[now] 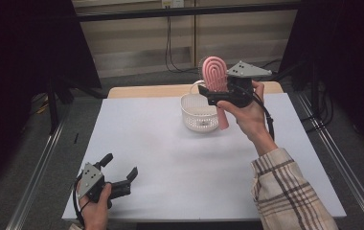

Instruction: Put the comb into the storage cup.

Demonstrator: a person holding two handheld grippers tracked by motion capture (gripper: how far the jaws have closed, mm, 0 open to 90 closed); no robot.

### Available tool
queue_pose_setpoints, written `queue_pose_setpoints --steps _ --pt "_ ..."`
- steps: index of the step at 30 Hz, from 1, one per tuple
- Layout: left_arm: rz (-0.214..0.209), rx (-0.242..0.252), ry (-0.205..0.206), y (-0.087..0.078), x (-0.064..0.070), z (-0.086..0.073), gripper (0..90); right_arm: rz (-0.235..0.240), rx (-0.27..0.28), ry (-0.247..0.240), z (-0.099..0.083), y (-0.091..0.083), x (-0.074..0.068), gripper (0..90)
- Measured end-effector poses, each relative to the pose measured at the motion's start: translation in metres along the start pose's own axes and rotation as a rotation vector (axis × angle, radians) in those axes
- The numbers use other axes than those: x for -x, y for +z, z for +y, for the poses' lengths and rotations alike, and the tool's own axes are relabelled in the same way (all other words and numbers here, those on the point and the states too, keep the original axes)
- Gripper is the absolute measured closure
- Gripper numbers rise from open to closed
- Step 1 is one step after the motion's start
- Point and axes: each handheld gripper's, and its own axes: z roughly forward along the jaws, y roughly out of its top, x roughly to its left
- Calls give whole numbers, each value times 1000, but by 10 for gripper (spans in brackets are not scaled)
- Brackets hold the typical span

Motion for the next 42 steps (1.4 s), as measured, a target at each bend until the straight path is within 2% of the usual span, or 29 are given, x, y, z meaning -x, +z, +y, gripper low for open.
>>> queue_pose_setpoints --steps 8,10,11,15,42 --pt "0 4 -2 0 0 0 13 -6 23 -7 8 6 2 194" --pt "0 3 -1 0 0 0 13 -2 28 12 9 8 2 194" --pt "0 0 1 0 -1 0 13 -18 32 8 11 10 1 194" --pt "-1 6 -4 0 0 0 13 -26 38 13 14 14 4 194" --pt "-6 9 -3 0 1 0 14 -66 61 18 18 42 20 193"
